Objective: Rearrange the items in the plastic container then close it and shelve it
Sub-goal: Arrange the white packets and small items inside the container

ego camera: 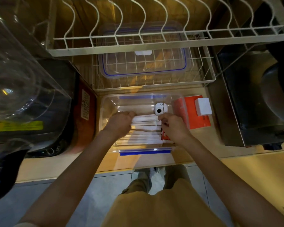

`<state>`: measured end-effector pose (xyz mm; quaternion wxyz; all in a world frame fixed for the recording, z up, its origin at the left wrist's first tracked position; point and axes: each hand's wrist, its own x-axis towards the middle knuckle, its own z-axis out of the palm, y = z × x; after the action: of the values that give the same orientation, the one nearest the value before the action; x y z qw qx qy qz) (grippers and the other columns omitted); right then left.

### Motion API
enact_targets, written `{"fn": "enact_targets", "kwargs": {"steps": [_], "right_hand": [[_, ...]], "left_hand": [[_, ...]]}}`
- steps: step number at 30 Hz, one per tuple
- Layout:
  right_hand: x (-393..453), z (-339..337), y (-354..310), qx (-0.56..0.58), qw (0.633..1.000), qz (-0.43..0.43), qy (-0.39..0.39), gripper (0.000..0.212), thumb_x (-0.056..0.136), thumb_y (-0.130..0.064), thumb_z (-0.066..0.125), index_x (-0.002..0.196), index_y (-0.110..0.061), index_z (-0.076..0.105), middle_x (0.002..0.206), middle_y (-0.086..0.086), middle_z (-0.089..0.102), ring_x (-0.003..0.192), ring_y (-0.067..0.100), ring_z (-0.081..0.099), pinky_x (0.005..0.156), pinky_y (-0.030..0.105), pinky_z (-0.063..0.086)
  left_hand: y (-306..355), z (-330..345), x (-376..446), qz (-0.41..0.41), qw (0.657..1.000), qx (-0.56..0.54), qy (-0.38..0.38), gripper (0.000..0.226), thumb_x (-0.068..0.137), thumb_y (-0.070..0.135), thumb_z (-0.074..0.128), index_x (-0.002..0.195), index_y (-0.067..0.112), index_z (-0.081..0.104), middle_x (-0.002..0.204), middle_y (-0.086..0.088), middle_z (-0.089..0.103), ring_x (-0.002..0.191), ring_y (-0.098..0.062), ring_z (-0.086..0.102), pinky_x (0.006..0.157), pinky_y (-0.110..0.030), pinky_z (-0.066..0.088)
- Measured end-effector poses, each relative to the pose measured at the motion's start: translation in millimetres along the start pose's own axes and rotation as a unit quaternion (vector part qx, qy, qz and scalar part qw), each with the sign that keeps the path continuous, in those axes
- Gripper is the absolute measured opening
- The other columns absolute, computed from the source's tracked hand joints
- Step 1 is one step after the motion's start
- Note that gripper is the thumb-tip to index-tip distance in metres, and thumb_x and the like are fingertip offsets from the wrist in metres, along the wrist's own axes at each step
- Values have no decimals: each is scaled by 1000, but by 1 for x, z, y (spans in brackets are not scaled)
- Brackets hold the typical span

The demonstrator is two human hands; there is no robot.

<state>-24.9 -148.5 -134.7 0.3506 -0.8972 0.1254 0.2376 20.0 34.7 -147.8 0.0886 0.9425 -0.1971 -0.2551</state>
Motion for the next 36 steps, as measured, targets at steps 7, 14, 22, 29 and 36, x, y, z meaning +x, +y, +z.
{"fn": "enact_targets", "kwargs": {"steps": [7, 14, 22, 29, 36], "right_hand": [[-2, -22, 0, 153, 985, -30, 79, 31, 90, 13, 38, 107, 1, 61, 94, 11, 64, 79, 15, 59, 68, 8, 46], [11, -13, -3, 44, 996, -82, -14, 21, 92, -2, 53, 108, -3, 67, 109, 4, 67, 101, 12, 59, 86, 13, 43], [31, 12, -17, -124, 971, -164, -119, 19, 87, -10, 61, 105, -6, 66, 107, 10, 69, 101, 22, 63, 88, 29, 49], [39, 27, -35, -275, 935, -192, -116, 39, 83, -34, 65, 113, -10, 56, 119, 8, 58, 109, 26, 55, 87, 36, 46], [40, 42, -41, -325, 913, -227, -96, 27, 89, -23, 55, 109, -6, 56, 115, 14, 60, 106, 31, 58, 81, 34, 44]], "left_hand": [[6, -5, -20, 17, 995, -89, -30, 37, 87, 16, 55, 124, 16, 51, 121, -8, 57, 107, -24, 55, 77, -28, 40], [4, 7, -29, 30, 979, -157, -129, 35, 82, 0, 56, 115, 12, 61, 114, -7, 64, 98, -19, 57, 76, -24, 40], [4, 3, -44, -13, 950, -274, -145, 29, 92, 32, 49, 96, 10, 68, 93, 3, 63, 91, -14, 55, 77, -23, 40], [20, 22, -70, 23, 991, -110, 66, 60, 90, 49, 18, 105, 21, 69, 114, -3, 69, 102, -20, 63, 85, -32, 47], [21, 33, -69, 21, 990, -47, 128, 53, 92, 42, 21, 93, 24, 71, 91, 3, 75, 77, -17, 68, 61, -27, 49]]}}
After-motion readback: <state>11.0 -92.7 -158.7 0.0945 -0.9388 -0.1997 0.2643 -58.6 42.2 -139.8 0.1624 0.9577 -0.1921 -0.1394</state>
